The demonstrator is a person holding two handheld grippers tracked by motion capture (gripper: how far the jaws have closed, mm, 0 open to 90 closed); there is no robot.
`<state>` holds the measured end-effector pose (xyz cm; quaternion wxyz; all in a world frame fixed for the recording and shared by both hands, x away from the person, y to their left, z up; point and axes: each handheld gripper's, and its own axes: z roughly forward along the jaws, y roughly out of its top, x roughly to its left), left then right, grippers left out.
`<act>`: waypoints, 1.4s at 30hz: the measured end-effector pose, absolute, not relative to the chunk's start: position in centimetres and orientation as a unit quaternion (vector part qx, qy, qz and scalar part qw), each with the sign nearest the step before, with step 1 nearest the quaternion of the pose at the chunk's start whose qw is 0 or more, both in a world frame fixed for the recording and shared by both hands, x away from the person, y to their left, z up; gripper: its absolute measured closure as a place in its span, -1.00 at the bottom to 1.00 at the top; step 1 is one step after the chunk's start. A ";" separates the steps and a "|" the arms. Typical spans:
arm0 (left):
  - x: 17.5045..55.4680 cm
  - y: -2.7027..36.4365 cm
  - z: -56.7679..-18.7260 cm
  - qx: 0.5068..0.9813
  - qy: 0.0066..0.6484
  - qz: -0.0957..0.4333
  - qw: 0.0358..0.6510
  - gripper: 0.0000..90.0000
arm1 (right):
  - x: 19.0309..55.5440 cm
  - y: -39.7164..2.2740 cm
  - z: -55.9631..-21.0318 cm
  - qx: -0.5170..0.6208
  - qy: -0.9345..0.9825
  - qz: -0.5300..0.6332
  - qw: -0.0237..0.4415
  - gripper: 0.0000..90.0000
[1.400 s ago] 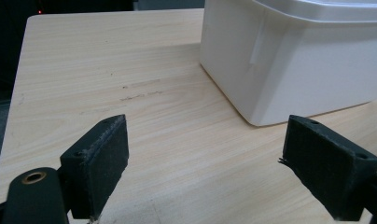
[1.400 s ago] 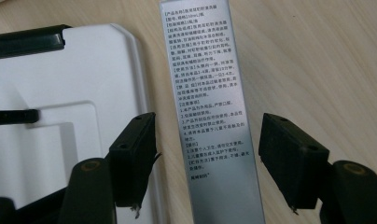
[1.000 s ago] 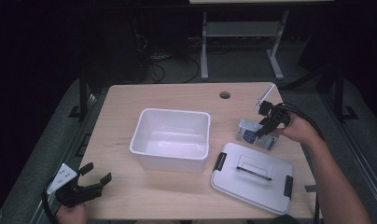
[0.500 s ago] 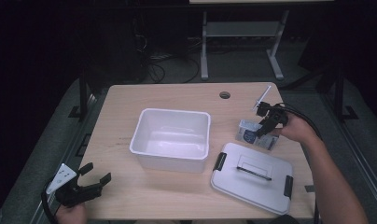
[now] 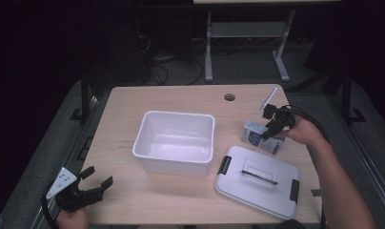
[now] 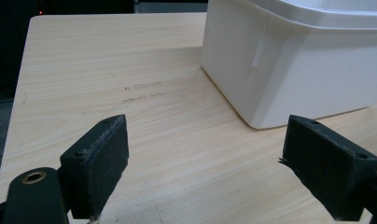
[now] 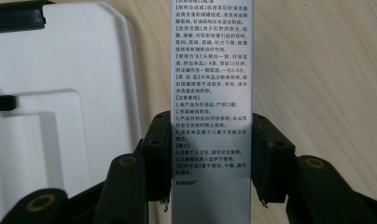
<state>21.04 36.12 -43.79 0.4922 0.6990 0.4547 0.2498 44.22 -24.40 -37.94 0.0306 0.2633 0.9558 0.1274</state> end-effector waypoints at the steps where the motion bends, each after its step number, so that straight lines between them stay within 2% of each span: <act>1: 21.0 36.1 -43.8 0.699 0.455 0.250 0.492 -0.70 | 44.2 -24.4 -37.9 0.263 0.956 0.127 0.029 0.23; 7: 21.1 36.1 -43.8 0.699 0.454 0.249 0.492 -0.70 | 43.9 -24.3 -37.7 0.260 0.957 0.128 0.030 0.23; 19: 21.0 35.9 -43.7 0.700 0.450 0.252 0.494 -0.70 | 42.1 -24.7 -34.9 0.251 0.955 0.146 0.055 0.23; 42: 20.9 35.7 -43.5 0.701 0.445 0.253 0.496 -0.70 | 38.2 -23.6 -30.5 0.239 0.956 0.162 0.049 0.23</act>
